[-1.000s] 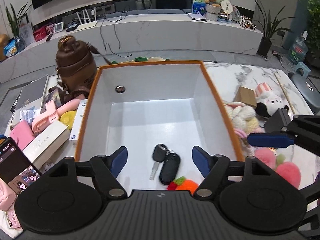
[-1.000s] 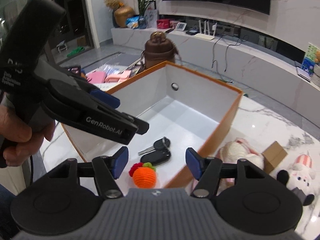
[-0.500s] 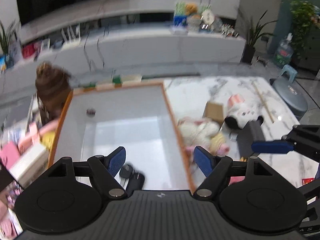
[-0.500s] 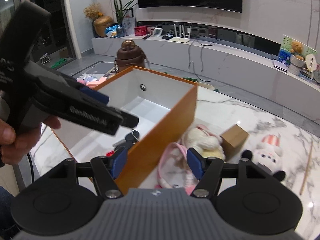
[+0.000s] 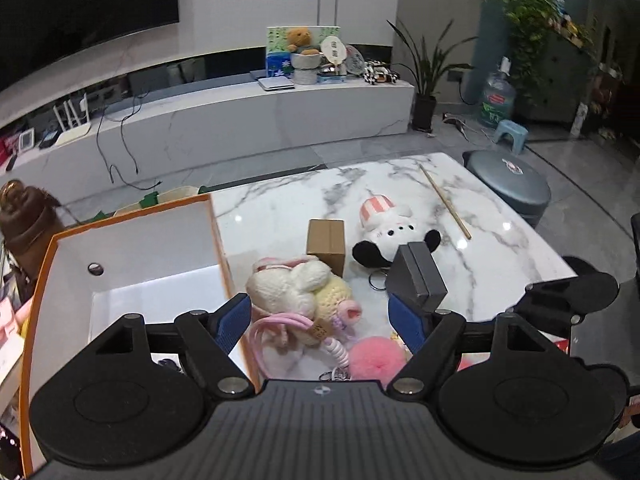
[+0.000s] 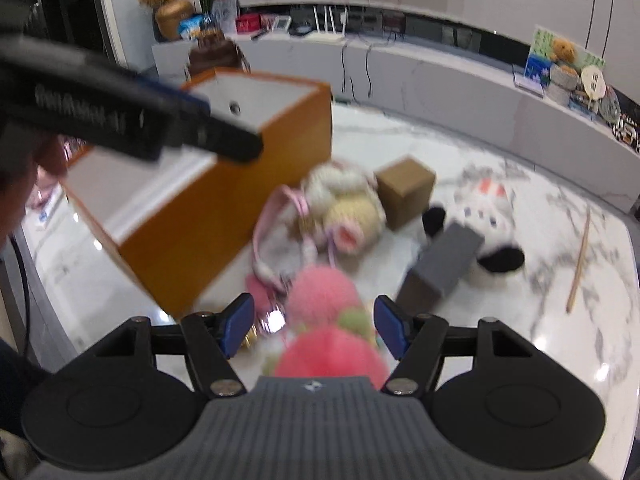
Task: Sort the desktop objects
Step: 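Move both grippers back over the table toward the pink pom-poms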
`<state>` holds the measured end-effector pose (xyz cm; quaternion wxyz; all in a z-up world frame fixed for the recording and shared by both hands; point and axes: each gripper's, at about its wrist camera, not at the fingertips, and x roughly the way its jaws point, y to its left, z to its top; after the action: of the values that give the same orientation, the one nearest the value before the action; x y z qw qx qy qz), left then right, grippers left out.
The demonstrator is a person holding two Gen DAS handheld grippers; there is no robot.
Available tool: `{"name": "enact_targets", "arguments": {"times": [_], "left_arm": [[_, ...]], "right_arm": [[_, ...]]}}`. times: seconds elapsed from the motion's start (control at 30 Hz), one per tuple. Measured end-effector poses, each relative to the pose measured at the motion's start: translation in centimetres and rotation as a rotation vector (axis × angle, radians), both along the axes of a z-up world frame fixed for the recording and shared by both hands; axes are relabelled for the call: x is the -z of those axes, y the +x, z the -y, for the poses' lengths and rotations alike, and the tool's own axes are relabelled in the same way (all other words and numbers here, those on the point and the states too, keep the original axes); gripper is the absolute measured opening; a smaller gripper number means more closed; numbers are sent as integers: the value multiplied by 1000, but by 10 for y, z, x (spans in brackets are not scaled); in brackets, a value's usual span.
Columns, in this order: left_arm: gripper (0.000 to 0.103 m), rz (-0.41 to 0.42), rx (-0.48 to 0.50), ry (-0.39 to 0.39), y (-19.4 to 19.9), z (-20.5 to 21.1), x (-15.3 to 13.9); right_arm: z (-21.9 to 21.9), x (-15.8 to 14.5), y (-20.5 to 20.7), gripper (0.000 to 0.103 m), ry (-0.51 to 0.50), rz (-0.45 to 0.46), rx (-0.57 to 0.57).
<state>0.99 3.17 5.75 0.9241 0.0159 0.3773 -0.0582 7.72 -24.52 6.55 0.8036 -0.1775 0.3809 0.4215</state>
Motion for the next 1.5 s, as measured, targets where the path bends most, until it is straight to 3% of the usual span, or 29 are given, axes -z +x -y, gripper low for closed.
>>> {"name": "enact_targets", "arguments": {"times": [0.3,0.47,0.63,0.67,0.8,1.13,1.5], "left_arm": [[89,-71,28,-28,12,23,22],[89,-130,-14,-104,24,19,36],[89,-138,-47,-85,30,20,41],[89,-145,-49,-86,31,20,42],[89,-167,-41,-81,32,26,49],[89,-158,51,-13,18,60,75],[89,-142,97,7,2,59,108]], "right_arm": [[7,29,-8,71,-46,32,3],[3,50,-6,73,-85,13,2],[-8,73,-2,72,-116,-15,-6],[-9,77,0,68,-125,-27,-7],[-3,75,9,50,-121,-54,19],[55,69,44,49,-145,-88,180],[82,70,52,49,-157,-100,201]]}}
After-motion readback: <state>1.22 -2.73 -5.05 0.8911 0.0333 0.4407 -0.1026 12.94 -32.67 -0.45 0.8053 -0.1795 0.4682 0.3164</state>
